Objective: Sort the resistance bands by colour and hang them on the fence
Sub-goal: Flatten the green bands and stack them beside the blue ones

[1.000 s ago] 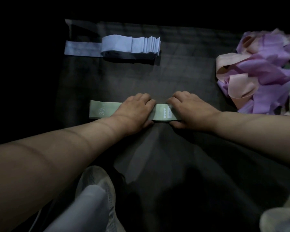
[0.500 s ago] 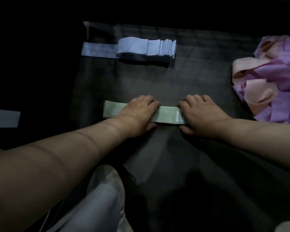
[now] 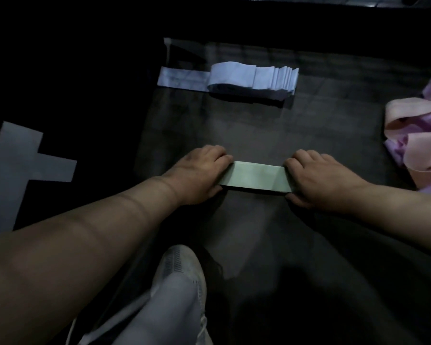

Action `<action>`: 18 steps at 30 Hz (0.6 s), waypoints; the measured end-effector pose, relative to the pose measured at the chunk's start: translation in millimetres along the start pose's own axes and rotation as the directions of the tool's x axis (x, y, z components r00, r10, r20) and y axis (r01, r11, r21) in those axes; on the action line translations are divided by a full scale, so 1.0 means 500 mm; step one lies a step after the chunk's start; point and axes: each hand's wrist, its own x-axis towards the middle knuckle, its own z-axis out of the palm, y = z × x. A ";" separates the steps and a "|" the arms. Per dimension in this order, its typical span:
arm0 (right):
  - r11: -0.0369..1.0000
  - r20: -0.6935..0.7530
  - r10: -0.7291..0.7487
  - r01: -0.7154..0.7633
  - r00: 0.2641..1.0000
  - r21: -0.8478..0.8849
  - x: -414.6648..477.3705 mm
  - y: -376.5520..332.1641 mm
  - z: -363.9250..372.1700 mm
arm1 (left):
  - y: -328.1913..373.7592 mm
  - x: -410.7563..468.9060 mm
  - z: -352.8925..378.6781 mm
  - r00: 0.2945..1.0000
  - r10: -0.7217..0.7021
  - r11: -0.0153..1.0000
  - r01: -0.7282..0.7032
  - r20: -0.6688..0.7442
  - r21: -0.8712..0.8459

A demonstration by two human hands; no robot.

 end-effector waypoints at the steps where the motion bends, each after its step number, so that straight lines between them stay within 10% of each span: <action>1: 1.000 -0.008 0.001 -0.001 1.000 -0.005 -0.001 0.001 0.003 | -0.003 -0.003 0.001 1.000 -0.009 1.000 0.009 -0.013 0.006; 18: 1.000 0.000 -0.017 0.017 1.000 0.024 -0.001 0.029 0.010 | -0.052 0.004 -0.004 0.986 -0.086 0.994 0.076 0.139 0.077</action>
